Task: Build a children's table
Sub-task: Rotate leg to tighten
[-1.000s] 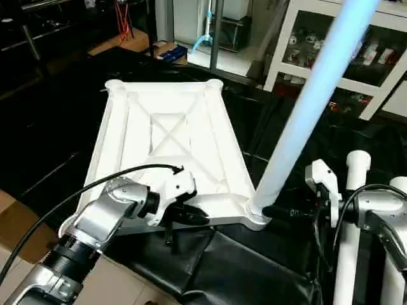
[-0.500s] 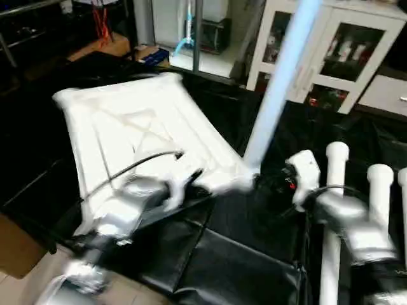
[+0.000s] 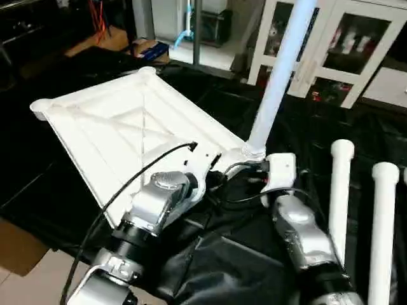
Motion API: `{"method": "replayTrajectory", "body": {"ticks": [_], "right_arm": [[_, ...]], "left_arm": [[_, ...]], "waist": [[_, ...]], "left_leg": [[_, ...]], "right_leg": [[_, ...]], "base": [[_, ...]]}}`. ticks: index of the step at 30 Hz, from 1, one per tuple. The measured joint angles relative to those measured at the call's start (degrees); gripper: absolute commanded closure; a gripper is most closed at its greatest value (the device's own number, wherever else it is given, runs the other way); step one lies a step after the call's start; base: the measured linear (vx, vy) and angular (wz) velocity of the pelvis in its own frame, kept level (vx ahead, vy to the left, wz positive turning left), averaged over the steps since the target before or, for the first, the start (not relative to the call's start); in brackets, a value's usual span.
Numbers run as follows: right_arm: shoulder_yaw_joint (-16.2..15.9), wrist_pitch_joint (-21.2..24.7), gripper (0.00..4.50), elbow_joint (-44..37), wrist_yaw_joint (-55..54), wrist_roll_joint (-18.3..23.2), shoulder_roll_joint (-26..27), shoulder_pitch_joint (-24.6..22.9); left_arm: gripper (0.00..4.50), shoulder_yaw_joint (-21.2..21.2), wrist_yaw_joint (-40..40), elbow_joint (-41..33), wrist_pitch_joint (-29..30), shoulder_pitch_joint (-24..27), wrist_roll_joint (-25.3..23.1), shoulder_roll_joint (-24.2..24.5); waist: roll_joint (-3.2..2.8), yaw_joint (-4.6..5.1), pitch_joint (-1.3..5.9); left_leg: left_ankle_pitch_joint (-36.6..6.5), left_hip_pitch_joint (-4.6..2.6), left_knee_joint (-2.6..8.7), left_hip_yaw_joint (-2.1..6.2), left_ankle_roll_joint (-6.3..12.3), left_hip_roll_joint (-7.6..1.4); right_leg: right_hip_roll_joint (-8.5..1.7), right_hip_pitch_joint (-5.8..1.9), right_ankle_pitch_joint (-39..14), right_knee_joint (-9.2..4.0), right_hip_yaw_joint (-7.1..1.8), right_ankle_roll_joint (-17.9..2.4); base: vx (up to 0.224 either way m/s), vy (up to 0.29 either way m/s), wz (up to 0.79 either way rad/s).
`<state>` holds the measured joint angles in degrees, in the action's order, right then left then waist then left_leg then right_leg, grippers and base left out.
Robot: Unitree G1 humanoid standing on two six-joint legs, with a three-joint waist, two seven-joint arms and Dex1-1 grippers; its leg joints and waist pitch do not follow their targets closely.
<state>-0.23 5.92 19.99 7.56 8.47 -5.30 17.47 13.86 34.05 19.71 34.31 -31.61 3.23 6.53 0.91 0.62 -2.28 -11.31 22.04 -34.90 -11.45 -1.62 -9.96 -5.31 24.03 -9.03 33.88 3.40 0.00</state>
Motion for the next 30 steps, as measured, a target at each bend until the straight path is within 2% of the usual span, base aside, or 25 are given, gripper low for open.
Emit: {"method": "replayTrajectory", "body": {"ticks": [3,6,8,11,12,13,15,17,21,25,28,30], "right_arm": [[2.2,-0.2,3.26,-5.1,4.8,2.6,-4.8,0.3],[3.2,4.5,3.11,-8.2,17.7,7.6,-13.0,0.5],[2.9,6.1,2.75,-9.6,25.0,9.1,-17.0,0.4],[1.1,8.1,2.71,-11.7,34.4,11.4,-20.9,0.2],[0.2,9.2,2.63,-12.5,38.5,12.4,-23.2,-0.2],[0.1,9.8,2.35,-12.6,40.7,13.4,-24.3,-0.4],[-0.5,11.2,2.24,-13.2,45.0,14.5,-26.4,-0.9],[-1.6,12.5,2.04,-13.4,48.5,15.8,-27.8,-1.2],[-3.2,13.5,1.71,-13.7,53.0,15.5,-29.4,-1.3],[-5.0,11.6,1.53,-12.3,53.4,12.9,-29.5,-0.2],[-6.0,10.5,1.21,-12.0,52.9,11.1,-29.4,0.6],[-7.1,10.1,1.21,-12.0,52.9,10.9,-29.2,0.6]], "left_arm": [[4.5,1.3,4.4,-1.1,-3.2,1.3,-0.6,4.4],[4.5,2.0,10.7,-2.9,-5.6,3.0,-0.2,9.0],[4.5,2.4,13.8,-3.5,-6.2,3.5,0.5,10.7],[4.5,2.8,17.3,-4.3,-6.8,4.1,1.0,12.4],[4.5,3.3,19.3,-5.0,-7.2,4.7,1.7,12.9],[4.5,3.5,20.7,-5.0,-7.7,4.8,2.0,13.4],[4.5,4.0,22.9,-5.1,-8.3,5.0,2.5,14.1],[4.5,4.5,24.8,-5.4,-8.6,5.1,3.0,15.0],[4.5,4.7,27.5,-6.6,-8.7,5.9,3.3,16.6],[4.5,4.8,28.4,-7.2,-8.7,6.3,3.4,17.0],[4.5,5.4,29.2,-7.7,-8.7,6.5,3.6,17.0],[4.5,5.7,29.6,-8.0,-8.7,6.6,3.8,17.0]], "waist": [[-0.03,-0.2,-0.01],[-0.03,-0.74,-0.01],[-0.03,-0.88,-0.01],[-0.04,-1.26,-0.01],[-0.06,-1.6,-0.03],[-0.06,-1.91,-0.03],[-0.06,-2.63,-0.03],[-0.06,-2.95,-0.03],[-0.03,-3.02,-0.03],[-0.03,-2.91,-0.03],[-0.03,-3.1,-0.03],[-0.03,-3.28,-0.03]], "left_leg": [[0.0,-0.11,0.0,0.01,-0.05,-0.04],[-0.1,-0.16,-0.02,0.02,-0.2,-0.05],[-0.2,-0.18,-0.04,0.02,-0.32,-0.05],[-0.2,-0.15,-0.09,0.01,-0.32,-0.06],[-0.2,-0.14,-0.09,0.0,-0.32,-0.06],[-0.2,-0.15,-0.1,0.0,-0.31,-0.06],[-0.1,-0.12,-0.13,-0.02,-0.3,-0.06],[-0.1,-0.12,-0.13,-0.05,-0.25,-0.06],[-0.1,-0.13,-0.17,-0.05,-0.23,-0.06],[-0.1,-0.12,-0.18,-0.05,-0.25,-0.06],[-0.1,-0.1,-0.18,-0.05,-0.25,-0.06],[-0.1,-0.08,-0.18,-0.05,-0.24,-0.06]], "right_leg": [[0.01,-0.05,0.0,0.09,0.03,0.0],[0.01,-0.14,0.0,0.12,0.04,0.0],[0.01,-0.19,0.0,0.13,0.04,0.0],[-0.01,-0.24,0.0,0.14,0.04,0.0],[-0.03,-0.26,0.0,0.11,0.03,0.0],[-0.03,-0.28,0.0,0.1,0.03,0.0],[-0.05,-0.29,0.0,0.11,0.03,0.0],[-0.07,-0.29,0.0,0.12,0.02,0.0],[-0.07,-0.31,0.0,0.16,0.01,0.0],[-0.07,-0.31,0.0,0.2,-0.01,0.0],[-0.07,-0.32,0.0,0.2,-0.01,0.0],[-0.07,-0.32,0.0,0.2,-0.01,0.0]], "base": [[0.0,0.0,0.0],[0.0,0.0,0.0],[0.0,0.0,0.0],[0.0,0.0,0.0],[0.0,0.0,0.0],[0.0,0.0,0.0],[0.0,0.0,0.0],[0.0,0.0,0.0],[0.0,0.0,0.0],[0.0,0.0,0.0],[0.0,0.0,0.0],[0.0,0.0,0.0]]}}
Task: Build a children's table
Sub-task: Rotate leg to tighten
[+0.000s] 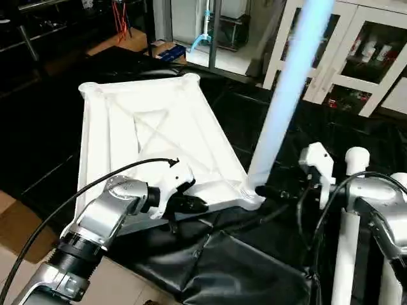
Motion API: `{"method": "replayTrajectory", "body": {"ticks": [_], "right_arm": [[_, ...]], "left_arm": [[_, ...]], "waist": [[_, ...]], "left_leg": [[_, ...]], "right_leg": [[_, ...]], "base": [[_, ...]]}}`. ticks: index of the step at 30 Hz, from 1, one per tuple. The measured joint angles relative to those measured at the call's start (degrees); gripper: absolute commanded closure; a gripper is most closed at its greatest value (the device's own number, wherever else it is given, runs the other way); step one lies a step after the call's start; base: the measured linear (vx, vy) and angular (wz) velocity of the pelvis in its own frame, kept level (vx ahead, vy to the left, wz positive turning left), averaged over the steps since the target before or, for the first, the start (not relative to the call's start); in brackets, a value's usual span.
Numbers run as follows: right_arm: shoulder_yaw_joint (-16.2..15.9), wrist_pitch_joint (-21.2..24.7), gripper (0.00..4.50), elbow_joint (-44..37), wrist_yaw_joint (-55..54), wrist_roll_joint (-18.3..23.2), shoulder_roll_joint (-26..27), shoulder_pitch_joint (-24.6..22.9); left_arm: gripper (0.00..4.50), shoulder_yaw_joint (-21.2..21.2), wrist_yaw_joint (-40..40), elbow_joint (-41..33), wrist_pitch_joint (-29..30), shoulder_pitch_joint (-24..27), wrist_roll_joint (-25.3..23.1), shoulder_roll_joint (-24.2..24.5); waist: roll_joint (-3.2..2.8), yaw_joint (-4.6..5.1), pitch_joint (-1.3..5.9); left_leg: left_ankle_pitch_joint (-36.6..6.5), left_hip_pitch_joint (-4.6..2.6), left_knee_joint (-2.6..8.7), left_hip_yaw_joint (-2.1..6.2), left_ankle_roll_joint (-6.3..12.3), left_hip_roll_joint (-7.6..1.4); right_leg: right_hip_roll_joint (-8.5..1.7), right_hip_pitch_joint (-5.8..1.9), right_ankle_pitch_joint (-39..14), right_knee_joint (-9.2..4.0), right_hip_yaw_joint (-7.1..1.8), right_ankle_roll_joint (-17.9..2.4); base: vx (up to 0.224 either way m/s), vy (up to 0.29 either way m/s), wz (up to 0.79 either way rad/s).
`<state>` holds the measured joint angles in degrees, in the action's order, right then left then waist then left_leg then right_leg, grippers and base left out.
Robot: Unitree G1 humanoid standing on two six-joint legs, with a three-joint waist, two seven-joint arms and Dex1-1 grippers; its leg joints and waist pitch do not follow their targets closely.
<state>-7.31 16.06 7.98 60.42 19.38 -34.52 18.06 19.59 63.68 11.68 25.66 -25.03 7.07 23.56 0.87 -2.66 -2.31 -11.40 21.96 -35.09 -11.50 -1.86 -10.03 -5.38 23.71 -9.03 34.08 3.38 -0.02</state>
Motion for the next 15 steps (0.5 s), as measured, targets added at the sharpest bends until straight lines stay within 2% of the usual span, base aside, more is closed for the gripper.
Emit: {"method": "replayTrajectory", "body": {"ticks": [6,7,10,15], "right_arm": [[-0.3,0.0,1.21,0.1,0.0,-0.3,1.4,0.0],[-0.3,0.0,1.47,0.1,0.0,-0.3,1.5,0.0],[-0.2,-0.2,1.58,0.3,0.1,-0.3,1.5,0.0],[0.0,-0.6,2.12,1.4,0.1,-0.3,1.3,0.0]], "left_arm": [[4.5,0.5,1.1,-0.3,0.0,0.0,0.0,0.0],[4.5,0.5,1.1,-0.3,0.0,0.0,0.0,0.0],[4.5,0.5,1.1,-0.3,0.0,0.0,0.0,0.0],[4.5,0.6,1.2,-0.3,0.0,0.0,0.0,0.2]], "waist": [[0.0,-0.23,0.0],[0.0,-0.23,0.0],[0.0,-0.23,0.0],[0.0,-0.2,0.0]], "left_leg": [[0.0,0.02,-0.02,-0.01,0.07,0.0],[0.0,0.02,-0.02,-0.01,0.07,0.0],[0.0,0.0,-0.02,-0.01,0.07,0.0],[0.0,0.0,-0.02,-0.01,0.07,0.0]], "right_leg": [[0.0,0.0,0.0,0.01,-0.02,0.0],[0.0,0.0,0.0,0.01,-0.02,0.0],[0.0,-0.01,0.0,0.02,-0.02,0.0],[0.0,-0.01,0.0,0.02,-0.02,0.0]], "base": [[0.0,0.0,0.0],[0.0,0.0,0.0],[0.0,0.0,0.0],[0.0,0.0,0.0]]}}
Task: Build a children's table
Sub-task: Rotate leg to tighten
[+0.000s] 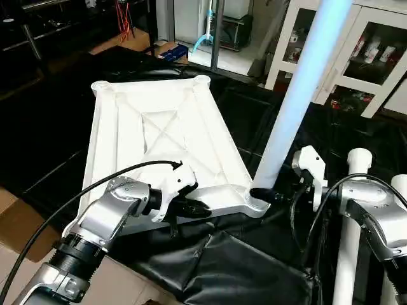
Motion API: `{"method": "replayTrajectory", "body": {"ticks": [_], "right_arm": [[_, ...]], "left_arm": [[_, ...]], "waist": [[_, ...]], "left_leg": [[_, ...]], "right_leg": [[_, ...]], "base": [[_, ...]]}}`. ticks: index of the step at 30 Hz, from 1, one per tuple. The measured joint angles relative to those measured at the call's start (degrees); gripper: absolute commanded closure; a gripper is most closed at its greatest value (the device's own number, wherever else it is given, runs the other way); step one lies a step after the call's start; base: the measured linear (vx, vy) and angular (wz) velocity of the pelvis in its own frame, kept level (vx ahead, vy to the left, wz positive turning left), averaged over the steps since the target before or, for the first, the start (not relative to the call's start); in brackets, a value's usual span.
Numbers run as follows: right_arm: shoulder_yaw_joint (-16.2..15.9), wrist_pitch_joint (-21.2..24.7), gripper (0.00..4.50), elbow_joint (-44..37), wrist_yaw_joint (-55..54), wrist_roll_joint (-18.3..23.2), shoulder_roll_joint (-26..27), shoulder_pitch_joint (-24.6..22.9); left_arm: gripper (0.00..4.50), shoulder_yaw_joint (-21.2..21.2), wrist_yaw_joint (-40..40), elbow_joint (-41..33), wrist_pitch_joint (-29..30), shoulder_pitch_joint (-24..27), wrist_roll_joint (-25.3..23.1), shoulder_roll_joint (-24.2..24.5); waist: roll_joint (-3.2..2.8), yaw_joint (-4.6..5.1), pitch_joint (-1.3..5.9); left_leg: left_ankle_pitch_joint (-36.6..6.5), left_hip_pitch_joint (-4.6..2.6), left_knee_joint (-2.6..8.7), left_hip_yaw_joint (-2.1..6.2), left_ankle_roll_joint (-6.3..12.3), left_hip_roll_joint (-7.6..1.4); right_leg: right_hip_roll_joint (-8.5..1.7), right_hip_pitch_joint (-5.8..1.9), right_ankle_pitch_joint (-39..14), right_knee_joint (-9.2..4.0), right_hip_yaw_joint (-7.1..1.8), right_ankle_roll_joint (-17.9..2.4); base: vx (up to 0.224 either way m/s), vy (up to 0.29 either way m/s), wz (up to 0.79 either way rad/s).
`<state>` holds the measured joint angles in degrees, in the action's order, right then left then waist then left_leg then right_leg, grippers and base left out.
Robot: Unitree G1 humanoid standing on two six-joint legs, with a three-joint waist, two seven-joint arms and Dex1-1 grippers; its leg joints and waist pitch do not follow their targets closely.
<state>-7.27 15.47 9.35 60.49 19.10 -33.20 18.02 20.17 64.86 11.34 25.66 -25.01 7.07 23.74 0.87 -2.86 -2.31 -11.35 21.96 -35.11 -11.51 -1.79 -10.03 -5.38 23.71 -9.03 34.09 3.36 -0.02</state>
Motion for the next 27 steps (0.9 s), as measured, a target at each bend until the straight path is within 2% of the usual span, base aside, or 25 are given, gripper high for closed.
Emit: {"method": "replayTrajectory", "body": {"ticks": [4,11,12,15,18,20,23,25,27], "right_arm": [[0.2,-0.3,2.46,0.2,-1.7,-0.4,1.3,-0.1],[2.2,-0.3,2.62,2.1,-19.8,-4.4,11.1,-0.4],[2.5,0.1,2.62,2.0,-24.6,-5.8,13.5,-0.3],[3.1,0.4,2.63,2.4,-39.5,-9.7,19.9,0.0],[5.2,-1.4,2.63,5.8,-56.9,-13.5,28.4,1.5],[7.0,-3.5,2.63,9.4,-63.7,-14.8,32.5,3.2],[7.8,-6.4,2.63,12.3,-64.7,-14.4,34.4,4.6],[9.2,-7.6,2.63,12.4,-61.7,-12.6,34.5,4.4],[10.2,-8.1,2.08,11.9,-58.4,-11.4,34.3,3.8]], "left_arm": [[4.5,-0.1,-0.7,0.0,0.0,0.0,-0.1,0.0],[4.5,-2.1,-8.5,0.9,2.7,-0.3,-2.1,-3.9],[4.5,-2.3,-10.7,1.0,3.5,-0.5,-2.5,-5.0],[4.5,-2.6,-17.5,2.1,6.7,-1.6,-3.7,-9.5],[4.5,-3.0,-25.9,3.7,9.7,-2.8,-5.0,-16.1],[4.5,-3.4,-29.7,4.5,10.6,-3.0,-5.7,-19.3],[4.5,-3.5,-31.7,4.7,10.8,-3.1,-5.8,-20.1],[4.5,-3.5,-31.5,4.6,10.8,-3.2,-5.8,-19.9],[4.5,-3.4,-30.9,4.4,10.7,-3.2,-5.8,-19.5]], "waist": [[0.01,0.25,0.0],[0.22,2.15,0.12],[0.22,2.6,0.12],[0.26,3.05,0.13],[0.3,3.64,0.13],[0.23,4.06,0.15],[0.18,4.31,0.17],[0.19,4.34,0.17],[0.2,4.23,0.17]], "left_leg": [[0.0,-0.02,-0.01,0.0,0.0,0.0],[0.0,-0.22,-0.03,0.03,-0.09,0.0],[0.0,-0.32,-0.02,0.04,-0.09,0.0],[0.0,-0.7,0.01,0.05,-0.12,0.02],[0.0,-0.73,0.03,0.09,-0.12,0.08],[0.0,-0.72,0.04,0.14,-0.12,0.11],[0.0,-0.67,0.3,0.25,-0.11,0.13],[0.0,-0.6,0.3,0.27,-0.1,0.13],[0.0,-0.57,0.31,0.25,-0.1,0.14]], "right_leg": [[0.0,0.0,0.0,0.03,0.0,0.0],[0.04,-0.09,0.1,0.05,-0.03,-0.1],[0.05,-0.17,0.0,0.05,-0.03,0.0],[0.07,-0.47,-0.1,-0.06,-0.07,0.3],[0.06,-0.54,-0.2,-0.23,-0.08,0.3],[0.06,-0.6,-0.2,-0.43,-0.07,0.3],[0.06,-0.71,-0.1,-1.02,0.13,0.3],[0.06,-0.7,-0.1,-1.09,0.16,0.3],[0.06,-0.68,-0.1,-1.08,0.13,0.3]], "base": [[0.0,0.0,0.0],[0.0,0.0,0.0],[0.0,0.0,0.0],[0.0,0.0,0.0],[0.0,0.0,0.0],[0.0,0.0,0.0],[0.0,0.0,0.0],[0.0,0.0,0.0],[0.0,0.0,0.0]]}}
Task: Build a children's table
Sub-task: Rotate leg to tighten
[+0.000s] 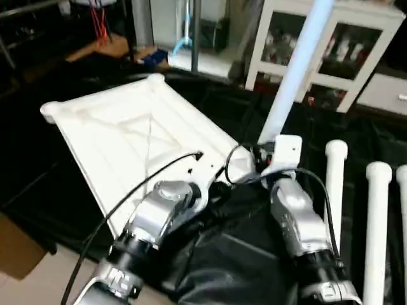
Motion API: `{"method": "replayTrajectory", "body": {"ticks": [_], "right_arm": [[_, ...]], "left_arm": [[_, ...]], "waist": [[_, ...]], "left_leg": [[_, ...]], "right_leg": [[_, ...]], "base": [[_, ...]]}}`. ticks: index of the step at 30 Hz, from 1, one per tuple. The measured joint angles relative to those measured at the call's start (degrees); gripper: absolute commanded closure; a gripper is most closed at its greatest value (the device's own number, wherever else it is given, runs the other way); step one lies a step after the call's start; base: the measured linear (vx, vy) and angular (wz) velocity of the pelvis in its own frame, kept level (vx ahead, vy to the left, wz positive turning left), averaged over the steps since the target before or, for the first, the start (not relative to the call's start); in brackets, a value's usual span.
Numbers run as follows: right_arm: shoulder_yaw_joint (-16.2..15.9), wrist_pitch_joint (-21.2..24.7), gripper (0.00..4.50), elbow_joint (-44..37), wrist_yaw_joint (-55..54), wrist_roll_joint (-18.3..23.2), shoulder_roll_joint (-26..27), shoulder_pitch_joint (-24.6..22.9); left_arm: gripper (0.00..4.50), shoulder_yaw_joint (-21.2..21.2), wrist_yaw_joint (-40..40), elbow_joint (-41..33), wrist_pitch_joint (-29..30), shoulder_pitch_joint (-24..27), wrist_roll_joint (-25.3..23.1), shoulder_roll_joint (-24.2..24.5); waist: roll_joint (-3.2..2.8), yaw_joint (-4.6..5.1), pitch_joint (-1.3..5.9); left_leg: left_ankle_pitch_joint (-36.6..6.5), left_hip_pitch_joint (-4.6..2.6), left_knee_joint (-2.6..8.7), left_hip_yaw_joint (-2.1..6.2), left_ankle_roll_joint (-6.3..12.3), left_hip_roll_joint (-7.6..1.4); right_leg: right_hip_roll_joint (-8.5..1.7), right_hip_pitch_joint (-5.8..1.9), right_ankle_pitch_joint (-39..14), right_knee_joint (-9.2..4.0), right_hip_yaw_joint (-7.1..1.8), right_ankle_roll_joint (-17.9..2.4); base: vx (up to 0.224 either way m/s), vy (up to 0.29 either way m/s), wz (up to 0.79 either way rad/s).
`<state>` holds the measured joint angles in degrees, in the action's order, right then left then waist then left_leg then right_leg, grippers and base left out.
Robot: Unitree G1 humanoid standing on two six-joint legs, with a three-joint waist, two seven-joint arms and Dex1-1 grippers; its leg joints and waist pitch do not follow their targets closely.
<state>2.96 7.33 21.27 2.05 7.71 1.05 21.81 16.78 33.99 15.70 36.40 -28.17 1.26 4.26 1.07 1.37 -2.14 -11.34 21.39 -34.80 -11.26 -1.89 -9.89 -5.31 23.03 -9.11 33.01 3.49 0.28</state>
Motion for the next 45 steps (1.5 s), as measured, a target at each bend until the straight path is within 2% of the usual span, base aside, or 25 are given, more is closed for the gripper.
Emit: {"method": "replayTrajectory", "body": {"ticks": [3,5,7,8,9,11,13,15,18,20,26,27,29,31,35,37,40,43,45], "right_arm": [[-0.6,-0.5,1.83,-2.8,5.0,2.3,-0.7,-2.5],[-1.7,1.5,1.65,-5.9,10.9,5.1,-3.0,-4.8],[-3.5,4.7,1.48,-9.3,18.9,7.8,-7.6,-6.6],[-3.9,5.5,1.38,-10.1,21.3,8.2,-9.2,-6.9],[-5.7,6.0,1.28,-12.1,25.6,8.4,-12.6,-8.1],[-7.8,5.9,1.28,-14.0,32.2,8.4,-18.1,-9.2],[-8.2,5.3,1.28,-15.0,38.1,8.4,-22.8,-10.0],[-7.7,4.6,1.28,-15.0,43.9,8.5,-26.5,-10.3],[-7.1,4.9,1.28,-15.5,47.4,10.1,-27.8,-10.2],[-7.1,5.1,1.28,-15.8,48.9,10.7,-28.9,-9.9],[-7.3,6.3,1.28,-15.4,53.8,12.3,-30.6,-7.5],[-7.4,6.3,1.55,-15.2,54.4,12.3,-30.6,-7.2],[-7.7,6.3,1.63,-14.7,55.3,12.3,-30.7,-6.7],[-8.1,6.4,1.92,-14.1,56.8,12.3,-31.4,-6.2],[-8.6,6.7,2.12,-13.9,58.6,12.3,-32.5,-5.9],[-9.1,6.9,2.46,-13.7,59.3,12.3,-33.1,-5.9],[-9.1,6.9,2.56,-13.3,59.5,12.2,-33.0,-5.8],[-9.2,6.7,2.63,-12.0,55.3,10.2,-30.0,-5.1],[-9.1,6.9,2.64,-10.8,48.9,9.0,-26.9,-4.1]], "left_arm": [[4.5,0.2,1.9,-0.5,-1.0,0.0,0.2,2.1],[4.5,0.4,5.1,-1.0,-2.7,0.1,0.2,5.3],[4.5,0.5,8.4,-1.4,-4.6,0.4,0.3,8.5],[4.5,0.6,9.5,-1.5,-5.4,0.6,0.2,9.4],[4.5,1.1,11.9,-1.9,-6.6,0.7,0.4,11.3],[4.5,1.3,15.4,-2.4,-8.7,1.5,0.9,13.6],[4.5,1.5,19.2,-3.0,-10.2,2.1,1.6,15.9],[4.5,1.8,24.1,-4.5,-10.9,3.4,3.0,18.5],[4.5,3.0,27.1,-4.8,-11.6,3.4,3.6,19.1],[4.5,3.7,28.5,-4.9,-11.7,3.4,3.8,19.3],[4.5,4.5,31.8,-5.6,-11.7,3.7,4.8,20.2],[4.5,4.5,31.9,-5.7,-11.7,3.7,4.9,20.3],[4.5,4.5,32.0,-5.9,-11.7,3.7,4.9,20.3],[4.5,4.6,32.0,-5.9,-11.7,3.8,4.9,20.5],[4.5,4.7,32.0,-5.9,-11.7,3.8,4.9,20.5],[4.5,4.8,32.1,-5.9,-11.7,3.8,5.0,20.7],[4.5,4.9,32.0,-5.9,-11.6,3.8,5.0,20.7],[4.5,4.3,30.3,-5.8,-10.7,3.8,4.7,20.1],[4.5,3.3,27.7,-5.2,-9.7,3.5,4.0,19.1]], "waist": [[-0.03,-0.01,-0.02],[-0.07,-0.05,-0.05],[-0.09,-0.24,-0.06],[-0.1,-0.25,-0.06],[-0.16,-0.43,-0.1],[-0.19,-0.73,-0.12],[-0.19,-1.06,-0.11],[-0.25,-1.94,-0.15],[-0.29,-3.14,-0.18],[-0.31,-3.4,-0.19],[-0.32,-3.3,-0.2],[-0.32,-3.31,-0.2],[-0.32,-3.33,-0.2],[-0.32,-3.41,-0.2],[-0.31,-3.45,-0.2],[-0.31,-3.49,-0.2],[-0.3,-3.4,-0.19],[-0.12,-3.11,-0.08],[-0.06,-2.43,-0.07]], "left_leg": [[0.0,0.01,0.08,0.0,0.0,-0.02],[0.0,0.01,0.29,0.0,-0.01,-0.05],[0.0,-0.02,0.35,0.0,-0.01,-0.1],[0.0,0.0,0.35,0.0,-0.01,-0.13],[0.0,0.04,0.35,0.0,-0.01,-0.13],[0.0,0.04,0.36,-0.05,0.0,-0.13],[-0.1,0.06,0.36,-0.08,0.07,-0.12],[-0.1,0.06,0.37,-0.1,0.09,-0.11],[-0.1,-0.01,0.34,-0.24,0.07,-0.12],[-0.1,-0.07,0.34,-0.32,0.07,-0.11],[0.0,-0.11,0.33,-0.44,0.07,-0.09],[0.0,-0.11,0.33,-0.44,0.06,-0.09],[0.0,-0.11,0.33,-0.44,0.06,-0.1],[0.0,-0.09,0.33,-0.44,0.07,-0.1],[0.0,-0.08,0.31,-0.45,0.08,-0.09],[0.0,-0.08,0.31,-0.45,0.08,-0.09],[0.0,-0.09,0.3,-0.45,0.08,-0.1],[0.0,-0.19,0.3,-0.45,0.07,-0.11],[0.0,-0.3,0.26,-0.44,0.03,-0.1]], "right_leg": [[0.01,0.1,0.2,0.08,0.02,0.0],[0.02,0.17,0.2,0.1,0.07,0.0],[0.05,0.16,0.3,0.16,0.1,-0.1],[0.08,0.18,0.4,0.16,0.12,-0.3],[0.08,0.19,0.3,0.13,0.13,-0.2],[0.06,0.17,0.2,0.09,0.11,-0.1],[0.04,0.17,0.2,0.06,0.1,-0.1],[0.02,0.17,0.1,0.06,0.09,-0.1],[-0.02,0.11,0.1,0.11,0.02,-0.2],[-0.02,0.0,0.1,0.12,-0.09,-0.2],[-0.01,-0.01,0.2,0.21,-0.35,-0.2],[0.0,0.0,0.2,0.24,-0.35,-0.2],[0.01,0.01,0.2,0.25,-0.35,-0.2],[0.01,0.01,0.2,0.24,-0.35,-0.2],[0.01,0.01,0.2,0.22,-0.36,-0.2],[0.01,0.01,0.2,0.22,-0.35,-0.2],[0.01,0.0,0.2,0.23,-0.36,-0.2],[0.02,-0.03,0.2,0.29,-0.36,-0.2],[0.02,-0.03,0.2,0.35,-0.38,-0.2]], "base": [[0.0,0.0,0.0],[0.0,0.0,0.0],[0.0,0.0,0.0],[0.0,0.0,0.0],[0.0,0.0,0.0],[0.0,0.0,0.0],[0.0,0.0,0.0],[0.0,0.0,0.0],[0.0,0.0,0.0],[0.0,0.0,0.0],[0.0,0.0,0.0],[0.0,0.0,0.0],[0.0,0.0,0.0],[0.0,0.0,0.0],[0.0,0.0,0.0],[0.0,0.0,0.0],[0.0,0.0,0.0],[0.0,0.0,0.0],[0.0,0.0,0.0]]}}
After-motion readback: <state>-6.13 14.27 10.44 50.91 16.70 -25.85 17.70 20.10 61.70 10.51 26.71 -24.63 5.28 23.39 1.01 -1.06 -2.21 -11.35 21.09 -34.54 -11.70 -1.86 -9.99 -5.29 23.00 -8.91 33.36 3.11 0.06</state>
